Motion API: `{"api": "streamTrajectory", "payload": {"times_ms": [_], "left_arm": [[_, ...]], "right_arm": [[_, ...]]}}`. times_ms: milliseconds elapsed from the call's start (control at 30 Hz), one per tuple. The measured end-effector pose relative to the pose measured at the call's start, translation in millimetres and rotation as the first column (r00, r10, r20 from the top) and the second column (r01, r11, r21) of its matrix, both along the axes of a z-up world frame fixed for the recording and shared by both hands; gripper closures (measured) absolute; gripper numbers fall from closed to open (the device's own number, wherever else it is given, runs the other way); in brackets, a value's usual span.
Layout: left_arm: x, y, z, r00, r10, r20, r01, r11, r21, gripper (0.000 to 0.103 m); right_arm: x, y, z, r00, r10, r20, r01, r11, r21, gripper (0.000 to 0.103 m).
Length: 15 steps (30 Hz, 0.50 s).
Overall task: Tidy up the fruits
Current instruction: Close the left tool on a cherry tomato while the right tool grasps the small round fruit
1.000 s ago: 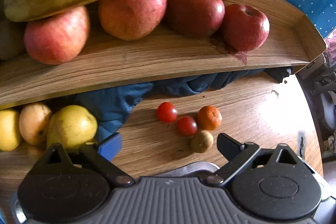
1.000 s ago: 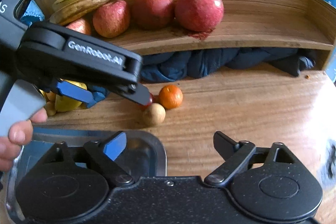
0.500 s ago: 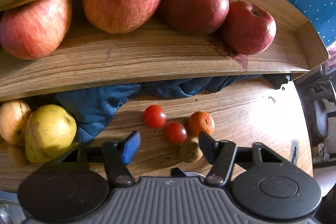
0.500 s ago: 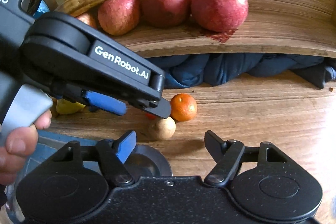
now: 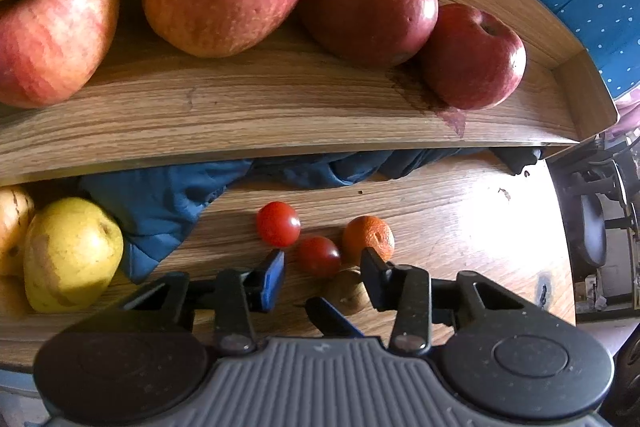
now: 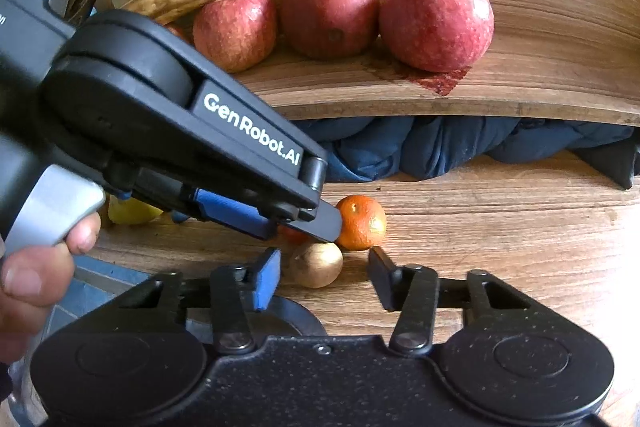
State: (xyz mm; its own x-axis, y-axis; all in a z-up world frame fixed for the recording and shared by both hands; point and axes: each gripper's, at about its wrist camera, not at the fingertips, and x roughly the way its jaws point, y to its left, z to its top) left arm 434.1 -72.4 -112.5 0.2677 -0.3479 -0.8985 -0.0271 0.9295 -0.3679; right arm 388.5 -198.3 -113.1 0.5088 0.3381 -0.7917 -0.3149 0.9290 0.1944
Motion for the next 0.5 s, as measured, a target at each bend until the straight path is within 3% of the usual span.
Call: {"api": "streamTrajectory", "payload": {"times_ms": [267,500], "left_arm": [[0.8,1.8,0.4,1.0,-0.003,-0.002,0.003,1.0,-0.006,0.058],[0.0,3.8,0.9,1.0,-0.009,-0.004,0.009,1.0,-0.007,0.059]], "right_arm": [[-3.4,1.3,0.1,1.0,0.014,0.0,-0.014,1.0,0.002,0.072],[-9.0,-3.1,0.5,1.0,-0.005,0.001,0.005,1.0,-0.001,0.072]]}}
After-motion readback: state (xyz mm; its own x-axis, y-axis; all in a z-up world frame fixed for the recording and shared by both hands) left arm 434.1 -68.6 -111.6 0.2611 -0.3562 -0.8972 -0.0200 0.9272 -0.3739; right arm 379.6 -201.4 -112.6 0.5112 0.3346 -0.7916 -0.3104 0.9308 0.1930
